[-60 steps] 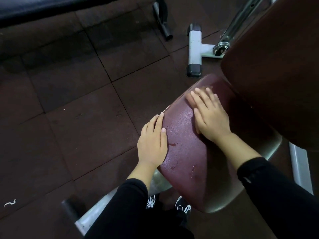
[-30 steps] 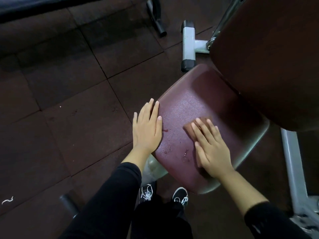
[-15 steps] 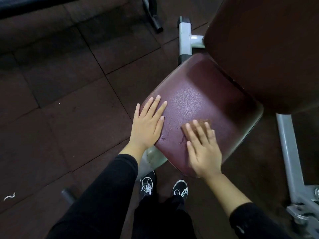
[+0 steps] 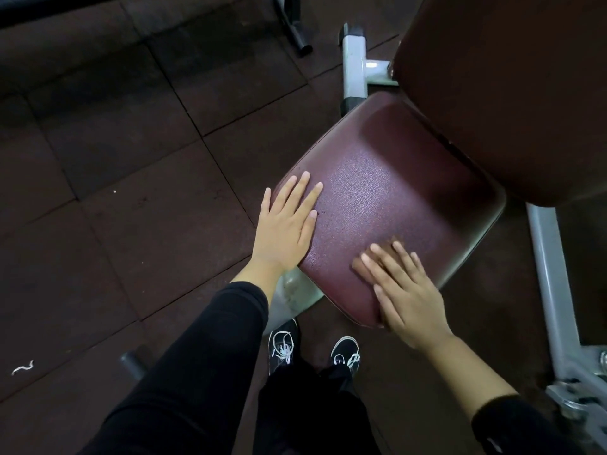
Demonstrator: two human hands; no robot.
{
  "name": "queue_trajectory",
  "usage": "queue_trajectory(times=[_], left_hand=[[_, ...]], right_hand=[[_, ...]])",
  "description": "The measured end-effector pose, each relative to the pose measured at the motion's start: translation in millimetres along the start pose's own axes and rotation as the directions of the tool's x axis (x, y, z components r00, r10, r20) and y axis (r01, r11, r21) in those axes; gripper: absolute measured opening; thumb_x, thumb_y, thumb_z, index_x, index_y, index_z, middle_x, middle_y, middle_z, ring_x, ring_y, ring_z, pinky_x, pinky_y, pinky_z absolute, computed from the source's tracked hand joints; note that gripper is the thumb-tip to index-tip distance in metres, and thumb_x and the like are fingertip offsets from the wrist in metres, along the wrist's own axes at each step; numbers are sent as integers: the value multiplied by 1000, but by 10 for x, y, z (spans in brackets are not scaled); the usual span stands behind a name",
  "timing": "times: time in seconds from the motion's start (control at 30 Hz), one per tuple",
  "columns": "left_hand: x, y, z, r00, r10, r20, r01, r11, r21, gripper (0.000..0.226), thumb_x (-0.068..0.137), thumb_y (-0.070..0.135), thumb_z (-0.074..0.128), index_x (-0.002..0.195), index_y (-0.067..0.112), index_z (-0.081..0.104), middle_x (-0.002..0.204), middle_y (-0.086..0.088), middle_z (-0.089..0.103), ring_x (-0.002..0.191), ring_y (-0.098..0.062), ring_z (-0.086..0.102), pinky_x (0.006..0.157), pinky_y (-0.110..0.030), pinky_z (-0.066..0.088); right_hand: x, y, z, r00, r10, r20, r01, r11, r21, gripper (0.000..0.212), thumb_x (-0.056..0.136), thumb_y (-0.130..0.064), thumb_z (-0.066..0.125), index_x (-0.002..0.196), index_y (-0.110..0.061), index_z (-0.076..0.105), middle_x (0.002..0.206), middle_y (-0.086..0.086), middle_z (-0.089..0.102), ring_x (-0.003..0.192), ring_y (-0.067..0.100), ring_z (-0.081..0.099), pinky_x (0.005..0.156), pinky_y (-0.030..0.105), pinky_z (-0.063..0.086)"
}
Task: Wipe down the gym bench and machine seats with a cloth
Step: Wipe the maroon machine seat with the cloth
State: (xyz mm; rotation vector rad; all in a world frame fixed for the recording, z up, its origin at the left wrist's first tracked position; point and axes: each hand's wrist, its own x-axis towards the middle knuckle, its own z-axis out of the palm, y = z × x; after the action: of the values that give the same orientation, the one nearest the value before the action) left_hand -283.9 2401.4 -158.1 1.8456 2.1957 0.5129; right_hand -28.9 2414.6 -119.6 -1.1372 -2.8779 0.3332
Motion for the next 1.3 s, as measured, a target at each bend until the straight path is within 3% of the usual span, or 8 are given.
queue_trajectory(times=[0.1, 0.3, 0.63, 0.73, 0.87, 0.93, 1.07, 1.3], left_hand=[[9, -5, 9, 1000, -6, 6, 6, 1000, 1, 49, 101, 34, 25, 147, 27, 38, 156, 1, 31, 143, -18, 28, 114, -51, 19], [6, -7, 2, 1000, 5, 7, -5, 1000, -10, 49, 101, 35, 25, 148, 26, 37, 157, 1, 30, 143, -18, 27, 114, -51, 19], [24, 4, -73, 999, -38, 2, 38, 979, -202, 49, 101, 32, 24, 147, 22, 40, 155, 4, 33, 144, -12, 26, 118, -40, 7], [34, -21, -184, 993, -113, 20, 108, 864, -491, 46, 102, 25, 27, 146, 17, 40, 152, 6, 39, 142, -5, 28, 120, -28, 1], [-7, -7, -277, 948, -318, 28, 243, 662, -709, 45, 103, 29, 31, 148, 21, 36, 151, 6, 39, 141, -5, 32, 120, -29, 17], [-15, 39, -296, 924, -380, -52, 274, 750, -602, 49, 102, 31, 32, 148, 15, 34, 156, 0, 30, 143, -10, 27, 119, -27, 19], [3, 233, -212, 959, -247, -137, 212, 950, -230, 59, 95, 40, 40, 144, 7, 41, 154, -8, 35, 143, -21, 29, 118, -48, 20], [-197, 373, 20, 992, -75, -102, 78, 997, 24, 66, 90, 54, 48, 146, 20, 42, 157, -9, 29, 146, -29, 20, 118, -51, 13]], right_hand=[[373, -320, 63, 995, 100, -17, -99, 995, 14, 51, 93, -27, 36, 144, -24, 36, 152, -3, 32, 143, 27, 20, 116, 43, 16], [2, -454, 170, 922, -357, 148, 370, 927, -70, 59, 87, -26, 44, 145, -25, 33, 154, -7, 26, 142, 24, 25, 115, 41, 22], [454, -97, 2, 998, 56, 30, -56, 998, 14, 51, 94, -28, 34, 145, -24, 33, 153, -3, 29, 144, 22, 18, 117, 41, 15], [939, -387, 53, 995, 90, 33, -91, 995, 33, 52, 94, -30, 31, 145, -20, 34, 153, -1, 29, 144, 25, 18, 118, 42, 12], [1403, -773, 55, 990, -19, 137, 4, 994, 111, 59, 92, -35, 16, 149, -21, 21, 158, -3, 13, 146, 22, 4, 119, 40, -3], [1452, -742, -16, 992, 4, 122, -31, 976, 216, 59, 90, -32, 16, 149, -23, 22, 158, -5, 15, 146, 16, 6, 116, 39, -8], [1240, -362, -71, 953, 291, -85, -255, 920, 297, 52, 87, -22, 34, 137, -18, 47, 147, 3, 41, 139, 24, 31, 114, 49, 12], [1035, -125, -16, 954, 291, -76, -280, 951, 131, 46, 89, -23, 44, 134, -19, 50, 146, 5, 41, 137, 27, 34, 110, 56, 20]])
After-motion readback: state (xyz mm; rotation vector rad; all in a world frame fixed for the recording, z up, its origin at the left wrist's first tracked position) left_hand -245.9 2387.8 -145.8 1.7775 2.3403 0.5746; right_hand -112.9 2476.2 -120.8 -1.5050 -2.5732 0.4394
